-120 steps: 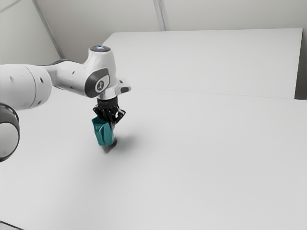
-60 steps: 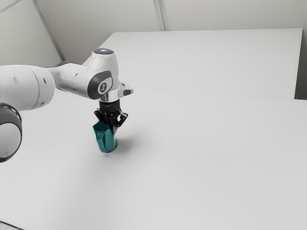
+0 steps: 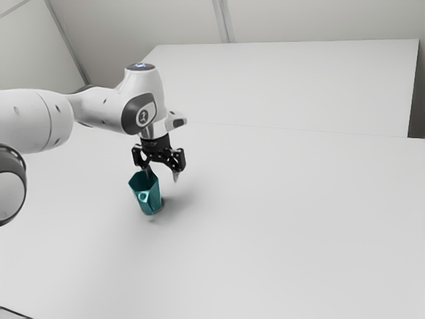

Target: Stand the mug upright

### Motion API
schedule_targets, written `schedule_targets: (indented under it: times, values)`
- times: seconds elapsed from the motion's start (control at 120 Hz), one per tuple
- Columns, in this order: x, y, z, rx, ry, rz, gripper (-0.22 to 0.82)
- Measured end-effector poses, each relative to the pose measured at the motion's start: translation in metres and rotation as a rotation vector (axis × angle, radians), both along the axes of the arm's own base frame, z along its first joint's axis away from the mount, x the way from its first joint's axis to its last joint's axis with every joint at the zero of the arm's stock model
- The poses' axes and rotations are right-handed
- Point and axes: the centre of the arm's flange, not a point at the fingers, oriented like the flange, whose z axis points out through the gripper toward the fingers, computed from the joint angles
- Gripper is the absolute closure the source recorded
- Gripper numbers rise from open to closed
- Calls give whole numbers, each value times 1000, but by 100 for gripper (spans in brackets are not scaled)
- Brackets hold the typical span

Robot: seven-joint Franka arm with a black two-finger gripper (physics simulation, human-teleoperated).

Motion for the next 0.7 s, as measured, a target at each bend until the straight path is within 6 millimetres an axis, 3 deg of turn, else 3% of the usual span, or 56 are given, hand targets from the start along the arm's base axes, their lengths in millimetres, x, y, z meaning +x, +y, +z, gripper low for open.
schedule_targets:
  times: [0.3,0.4,0.575,0.7]
  values:
    - [-13,-15,35,-32,23,-4,4]
    - [-22,-20,79,-47,-22,-31,3]
    - [-14,-31,172,-70,-167,-128,1]
    - [-15,-35,204,-78,-201,-188,1]
